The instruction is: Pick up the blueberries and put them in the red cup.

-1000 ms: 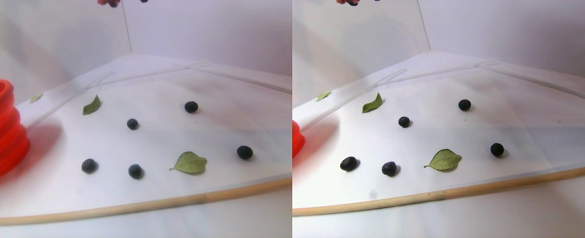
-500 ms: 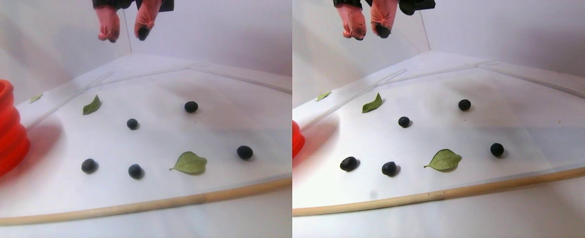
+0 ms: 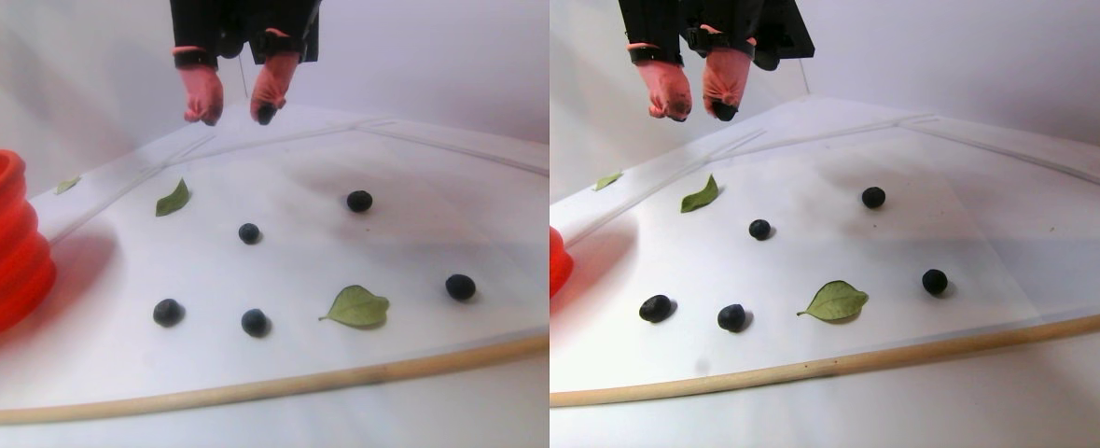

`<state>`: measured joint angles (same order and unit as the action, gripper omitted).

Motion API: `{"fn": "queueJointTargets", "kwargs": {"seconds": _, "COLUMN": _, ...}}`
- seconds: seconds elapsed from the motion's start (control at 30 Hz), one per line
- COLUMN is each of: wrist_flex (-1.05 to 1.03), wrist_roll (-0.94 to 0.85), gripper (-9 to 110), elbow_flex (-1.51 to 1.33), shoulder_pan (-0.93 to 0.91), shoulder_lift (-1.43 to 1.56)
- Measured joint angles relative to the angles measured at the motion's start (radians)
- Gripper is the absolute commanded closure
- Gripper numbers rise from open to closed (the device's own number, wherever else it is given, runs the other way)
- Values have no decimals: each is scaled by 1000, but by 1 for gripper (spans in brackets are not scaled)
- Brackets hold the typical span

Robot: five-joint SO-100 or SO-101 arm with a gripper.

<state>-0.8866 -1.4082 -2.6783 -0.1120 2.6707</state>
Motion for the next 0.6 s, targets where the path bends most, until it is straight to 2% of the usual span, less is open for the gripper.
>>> {"fn": "queueJointTargets", "kwargs": {"seconds": 0.6, "wrist_flex": 262, "wrist_roll": -38, "gripper": 86, "elbow_flex": 2, "shoulder_pan": 0, "shoulder_lift": -272}}
